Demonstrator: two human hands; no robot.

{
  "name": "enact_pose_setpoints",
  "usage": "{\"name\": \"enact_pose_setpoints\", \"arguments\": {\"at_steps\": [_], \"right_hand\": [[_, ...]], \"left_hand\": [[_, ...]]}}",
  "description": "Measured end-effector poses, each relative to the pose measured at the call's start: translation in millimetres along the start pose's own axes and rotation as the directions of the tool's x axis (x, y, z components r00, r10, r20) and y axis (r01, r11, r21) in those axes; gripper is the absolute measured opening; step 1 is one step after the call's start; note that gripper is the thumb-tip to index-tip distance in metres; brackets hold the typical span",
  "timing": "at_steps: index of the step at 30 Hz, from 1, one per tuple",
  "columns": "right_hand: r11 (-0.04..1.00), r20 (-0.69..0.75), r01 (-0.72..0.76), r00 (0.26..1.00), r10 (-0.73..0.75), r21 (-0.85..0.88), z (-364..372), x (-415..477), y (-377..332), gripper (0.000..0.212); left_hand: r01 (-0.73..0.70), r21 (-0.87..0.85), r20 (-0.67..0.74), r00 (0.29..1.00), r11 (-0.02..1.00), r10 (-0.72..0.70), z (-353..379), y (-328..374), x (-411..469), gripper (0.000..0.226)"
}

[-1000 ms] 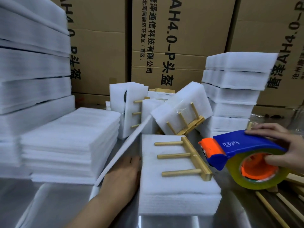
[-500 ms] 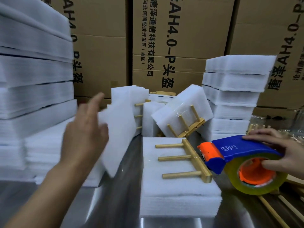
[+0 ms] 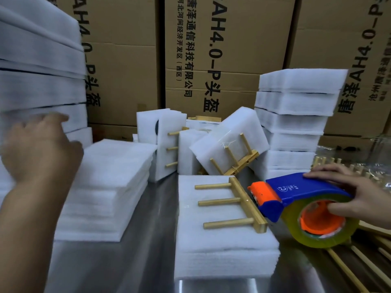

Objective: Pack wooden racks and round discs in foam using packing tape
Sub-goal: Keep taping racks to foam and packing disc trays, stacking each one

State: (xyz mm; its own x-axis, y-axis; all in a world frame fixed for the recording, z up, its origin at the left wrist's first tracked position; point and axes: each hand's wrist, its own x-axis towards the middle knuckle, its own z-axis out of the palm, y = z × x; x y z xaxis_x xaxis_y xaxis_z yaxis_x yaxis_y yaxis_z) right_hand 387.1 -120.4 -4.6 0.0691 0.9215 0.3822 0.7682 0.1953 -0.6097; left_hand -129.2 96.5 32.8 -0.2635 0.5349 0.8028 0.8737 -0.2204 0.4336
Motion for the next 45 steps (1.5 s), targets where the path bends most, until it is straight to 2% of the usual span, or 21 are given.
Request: {"name": "enact_pose_setpoints", "arguments": {"at_steps": [2,3,4,5,6,7,8,9,10,11,14,23,25,29,31,33,37,40,45], "right_hand": [[1.0,0.015,-0.015,1.0,0.015,0.015,1,0,-1,0.079],[1.0,0.018,-0.018,1.0,0.018,0.02,2,0,-3,0.079],[1.0,0.016,-0.018,1.0,0.017,0.024,3,-1,-4,0.079],[1.0,0.009,-0.015,1.0,0.015,0.026,4,-1,-5,0.079],[1.0,0.002,-0.01,1.0,0.01,0.029,5,-2,-6,0.08],[0.999,-0.003,-0.005,1.0,0.005,0.033,6,-3,-7,0.08],[0.999,-0.005,-0.003,1.0,0.003,0.037,6,-3,-8,0.08],[0.999,-0.007,-0.004,1.0,0.004,0.04,7,-4,-8,0.08],[0.999,-0.01,-0.006,1.0,0.007,0.044,7,-5,-7,0.08],[0.999,-0.015,-0.006,1.0,0.007,0.049,7,-6,-6,0.08],[0.998,-0.016,-0.014,1.0,0.015,0.065,7,-10,-6,0.08],[0.998,-0.011,-0.068,0.998,0.067,-0.019,-25,-23,4,0.085],[0.995,-0.068,-0.076,0.995,0.072,-0.065,-44,-28,7,0.078],[0.963,-0.081,-0.054,0.996,0.034,-0.264,-71,-36,0,0.074],[0.93,-0.002,0.019,1.0,-0.022,-0.368,-68,-29,-12,0.069],[0.899,0.139,0.087,0.99,-0.03,-0.429,-58,-19,-32,0.068],[0.855,0.395,0.187,0.919,0.023,-0.484,-22,5,-57,0.063],[0.904,0.443,0.159,0.896,0.038,-0.398,0,18,-56,0.056],[0.949,0.444,0.019,0.887,0.129,-0.314,8,39,-53,0.059]], "left_hand": [[-0.151,-0.161,-0.099,0.986,0.975,0.136,-15,49,-25,0.043],[-0.234,-0.243,-0.057,0.972,0.942,0.226,-22,75,-38,0.042],[-0.261,-0.379,0.069,0.949,0.888,0.309,-24,101,-52,0.041],[-0.218,-0.52,0.268,0.876,0.826,0.4,-26,127,-70,0.042],[-0.181,-0.601,0.431,0.747,0.778,0.506,-22,150,-89,0.045],[-0.181,-0.626,0.557,0.577,0.758,0.597,-17,169,-107,0.051],[-0.191,-0.617,0.657,0.41,0.764,0.633,-7,182,-123,0.059],[-0.21,-0.58,0.738,0.274,0.787,0.617,4,192,-136,0.068],[-0.234,-0.53,0.794,0.201,0.815,0.574,14,195,-145,0.075],[-0.273,-0.483,0.825,0.175,0.832,0.537,22,195,-152,0.083],[-0.34,-0.469,0.816,0.186,0.815,0.547,33,189,-159,0.099],[-0.315,-0.462,0.819,0.206,0.829,0.535,32,186,-160,0.098],[-0.312,-0.463,0.819,0.207,0.829,0.535,32,187,-160,0.099],[-0.301,-0.47,0.822,0.195,0.83,0.536,32,188,-159,0.1],[-0.298,-0.469,0.823,0.194,0.831,0.534,32,188,-159,0.099],[-0.301,-0.469,0.82,0.2,0.83,0.536,31,188,-159,0.098],[-0.305,-0.471,0.816,0.206,0.827,0.541,31,188,-159,0.097],[-0.297,-0.475,0.813,0.211,0.828,0.542,32,188,-159,0.1],[-0.305,-0.468,0.811,0.225,0.829,0.54,31,189,-161,0.102]]}}
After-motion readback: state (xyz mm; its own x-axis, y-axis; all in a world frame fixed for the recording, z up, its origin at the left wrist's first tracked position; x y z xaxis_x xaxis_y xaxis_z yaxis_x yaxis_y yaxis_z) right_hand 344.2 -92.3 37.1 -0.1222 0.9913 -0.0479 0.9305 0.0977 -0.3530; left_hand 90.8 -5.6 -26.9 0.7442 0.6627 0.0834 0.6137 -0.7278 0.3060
